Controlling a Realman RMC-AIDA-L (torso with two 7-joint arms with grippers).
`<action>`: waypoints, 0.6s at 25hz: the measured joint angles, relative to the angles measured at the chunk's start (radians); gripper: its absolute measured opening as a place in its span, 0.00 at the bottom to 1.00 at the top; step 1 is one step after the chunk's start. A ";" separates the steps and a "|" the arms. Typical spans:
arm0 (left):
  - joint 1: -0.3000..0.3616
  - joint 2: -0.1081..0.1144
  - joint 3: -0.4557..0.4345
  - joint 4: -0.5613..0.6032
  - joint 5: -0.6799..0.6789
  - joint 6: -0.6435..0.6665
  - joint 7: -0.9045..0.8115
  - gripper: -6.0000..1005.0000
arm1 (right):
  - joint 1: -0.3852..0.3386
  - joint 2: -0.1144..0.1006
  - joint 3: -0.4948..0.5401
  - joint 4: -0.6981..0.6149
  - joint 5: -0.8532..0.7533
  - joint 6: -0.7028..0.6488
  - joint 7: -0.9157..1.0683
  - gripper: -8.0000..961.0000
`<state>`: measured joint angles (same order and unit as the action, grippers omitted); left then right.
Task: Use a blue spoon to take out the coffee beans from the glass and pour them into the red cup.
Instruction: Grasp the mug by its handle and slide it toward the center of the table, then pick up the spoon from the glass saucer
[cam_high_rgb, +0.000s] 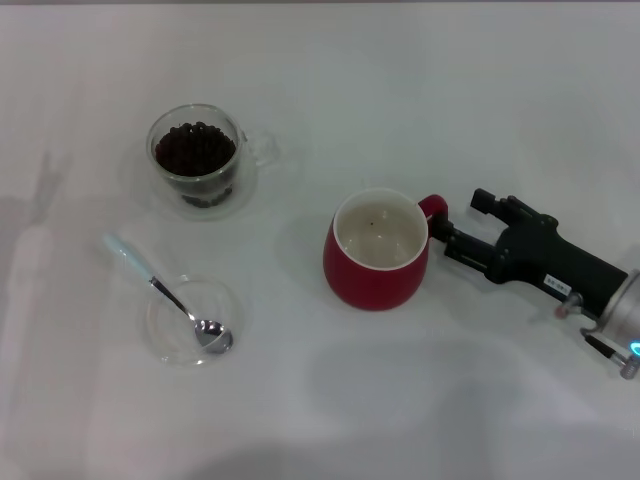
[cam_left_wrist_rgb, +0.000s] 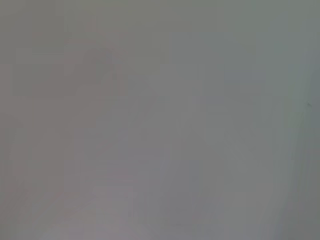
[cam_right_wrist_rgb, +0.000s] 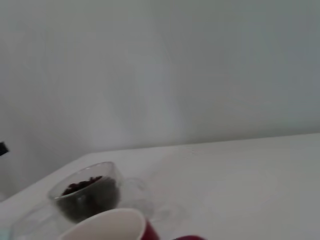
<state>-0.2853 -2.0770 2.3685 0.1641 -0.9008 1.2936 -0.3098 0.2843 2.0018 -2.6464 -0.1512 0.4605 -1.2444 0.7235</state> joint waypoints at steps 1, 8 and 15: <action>0.000 0.000 0.000 0.000 -0.001 0.000 0.000 0.87 | 0.000 0.000 0.000 0.017 -0.013 -0.014 0.015 0.91; 0.002 -0.002 0.000 0.006 -0.015 0.001 -0.001 0.87 | -0.008 0.000 0.013 0.107 -0.012 -0.086 0.069 0.91; 0.005 -0.001 0.000 -0.013 -0.027 -0.003 -0.225 0.87 | -0.014 -0.002 0.021 0.186 0.001 -0.153 0.108 0.91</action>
<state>-0.2807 -2.0776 2.3684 0.1516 -0.9281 1.2904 -0.5353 0.2706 1.9996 -2.6251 0.0349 0.4613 -1.3977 0.8317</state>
